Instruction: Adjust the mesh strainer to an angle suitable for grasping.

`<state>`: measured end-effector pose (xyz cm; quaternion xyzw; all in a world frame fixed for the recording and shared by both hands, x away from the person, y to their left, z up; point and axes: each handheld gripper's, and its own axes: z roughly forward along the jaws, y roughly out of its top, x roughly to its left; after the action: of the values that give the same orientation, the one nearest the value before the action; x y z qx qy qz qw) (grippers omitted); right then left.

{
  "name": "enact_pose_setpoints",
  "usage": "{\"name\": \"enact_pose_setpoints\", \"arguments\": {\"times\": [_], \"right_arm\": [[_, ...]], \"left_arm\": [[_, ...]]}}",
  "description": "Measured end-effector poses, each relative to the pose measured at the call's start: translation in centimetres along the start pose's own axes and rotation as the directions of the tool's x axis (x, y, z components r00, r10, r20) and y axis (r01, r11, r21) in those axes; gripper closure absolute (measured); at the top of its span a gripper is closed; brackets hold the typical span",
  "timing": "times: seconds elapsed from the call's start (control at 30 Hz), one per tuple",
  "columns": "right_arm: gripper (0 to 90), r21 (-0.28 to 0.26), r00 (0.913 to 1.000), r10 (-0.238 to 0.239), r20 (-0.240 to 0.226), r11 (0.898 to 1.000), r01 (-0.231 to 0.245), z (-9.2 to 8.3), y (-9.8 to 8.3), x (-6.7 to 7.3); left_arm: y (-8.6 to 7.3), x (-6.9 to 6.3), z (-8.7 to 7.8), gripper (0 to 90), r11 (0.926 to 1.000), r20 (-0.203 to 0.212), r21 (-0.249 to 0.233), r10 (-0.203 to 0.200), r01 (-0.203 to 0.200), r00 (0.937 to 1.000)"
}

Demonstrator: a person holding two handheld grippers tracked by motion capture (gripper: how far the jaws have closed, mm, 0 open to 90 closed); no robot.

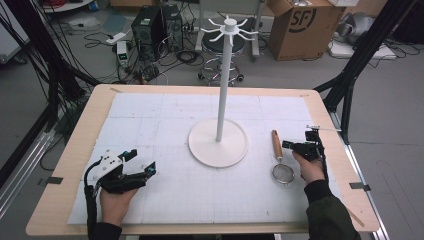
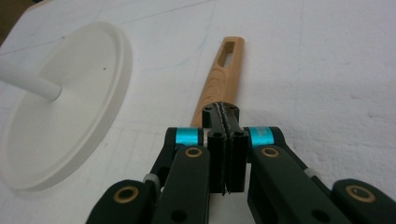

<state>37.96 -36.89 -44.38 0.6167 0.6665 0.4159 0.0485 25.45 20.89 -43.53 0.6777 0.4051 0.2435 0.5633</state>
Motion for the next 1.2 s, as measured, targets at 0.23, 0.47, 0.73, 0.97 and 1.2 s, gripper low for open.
{"name": "enact_pose_setpoints", "arguments": {"times": [0.23,0.47,0.73,0.97,1.2], "right_arm": [[90.0,0.03,0.9999,0.001,0.01,1.0,-0.001,1.5,-0.1,-0.1],[90.0,0.058,0.9991,-0.039,0.017,0.998,0.038,1.9,0.0,0.7],[90.0,0.111,0.9957,-0.092,-0.009,0.99,0.092,2.8,0.4,2.1],[90.0,0.132,0.994,-0.109,-0.011,0.985,0.109,2.8,0.4,2.5],[90.0,0.192,0.9897,-0.143,-0.016,0.971,0.143,3.0,1.1,3.0]], "left_arm": [[0.0,0.4,-0.1,17.1,0.9999,-0.004,-0.009,-0.009,0.009,1.0],[0.0,0.3,-0.1,17.3,0.9999,0.0,-0.007,-0.007,0.007,1.0],[0.1,0.2,0.2,17.3,1.0,0.007,-0.005,-0.004,0.004,1.0],[0.1,0.2,0.1,17.4,1.0,0.008,-0.006,-0.005,0.005,1.0],[0.1,0.2,0.1,17.4,1.0,0.004,-0.007,-0.005,0.005,1.0]]}}
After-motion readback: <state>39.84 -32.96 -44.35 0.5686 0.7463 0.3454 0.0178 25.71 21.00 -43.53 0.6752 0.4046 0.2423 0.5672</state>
